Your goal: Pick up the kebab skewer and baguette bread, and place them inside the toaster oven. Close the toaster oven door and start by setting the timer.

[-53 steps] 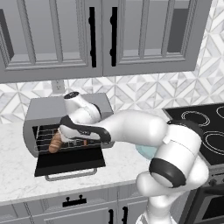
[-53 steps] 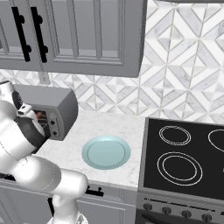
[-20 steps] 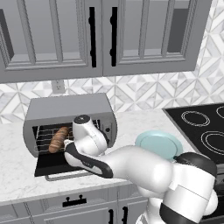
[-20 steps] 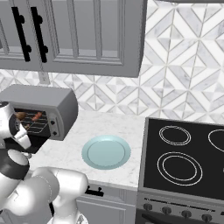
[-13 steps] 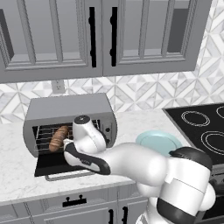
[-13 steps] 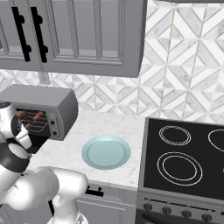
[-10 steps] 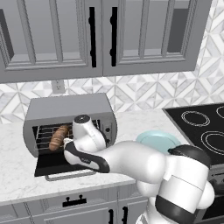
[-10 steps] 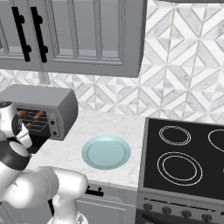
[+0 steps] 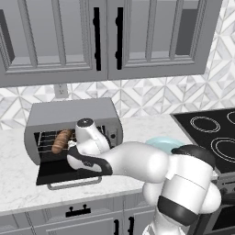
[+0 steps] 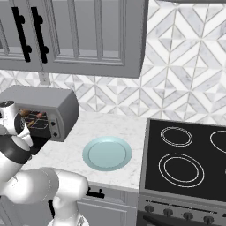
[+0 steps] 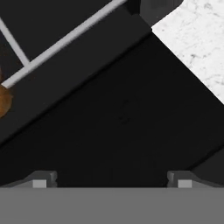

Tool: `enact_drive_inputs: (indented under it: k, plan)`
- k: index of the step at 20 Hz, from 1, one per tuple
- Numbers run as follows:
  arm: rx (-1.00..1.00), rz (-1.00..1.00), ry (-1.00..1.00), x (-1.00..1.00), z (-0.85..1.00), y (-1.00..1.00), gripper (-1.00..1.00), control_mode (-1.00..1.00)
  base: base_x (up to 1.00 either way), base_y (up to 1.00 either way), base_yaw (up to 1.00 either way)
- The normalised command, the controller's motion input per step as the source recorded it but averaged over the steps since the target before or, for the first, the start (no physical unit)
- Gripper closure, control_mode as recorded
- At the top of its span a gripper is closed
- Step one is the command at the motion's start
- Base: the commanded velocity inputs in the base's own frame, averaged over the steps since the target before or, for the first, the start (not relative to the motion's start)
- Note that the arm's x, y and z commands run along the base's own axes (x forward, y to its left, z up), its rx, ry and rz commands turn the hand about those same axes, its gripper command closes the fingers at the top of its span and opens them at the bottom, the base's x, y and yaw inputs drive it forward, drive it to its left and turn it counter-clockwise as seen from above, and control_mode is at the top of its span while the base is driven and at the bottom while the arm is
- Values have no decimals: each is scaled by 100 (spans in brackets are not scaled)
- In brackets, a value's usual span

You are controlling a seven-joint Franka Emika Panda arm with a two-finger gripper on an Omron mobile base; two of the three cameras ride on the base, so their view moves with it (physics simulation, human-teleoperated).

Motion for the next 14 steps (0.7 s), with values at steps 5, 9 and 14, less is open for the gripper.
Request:
enact_drive_inputs:
  k: [5,9,14]
  plan:
    - [0,-16,0,27,0,0,-100,-100,0,0,0]
    - [0,-16,0,19,0,0,-100,-100,0,0,0]
    - [0,-14,0,16,0,0,-100,-100,0,0,0]
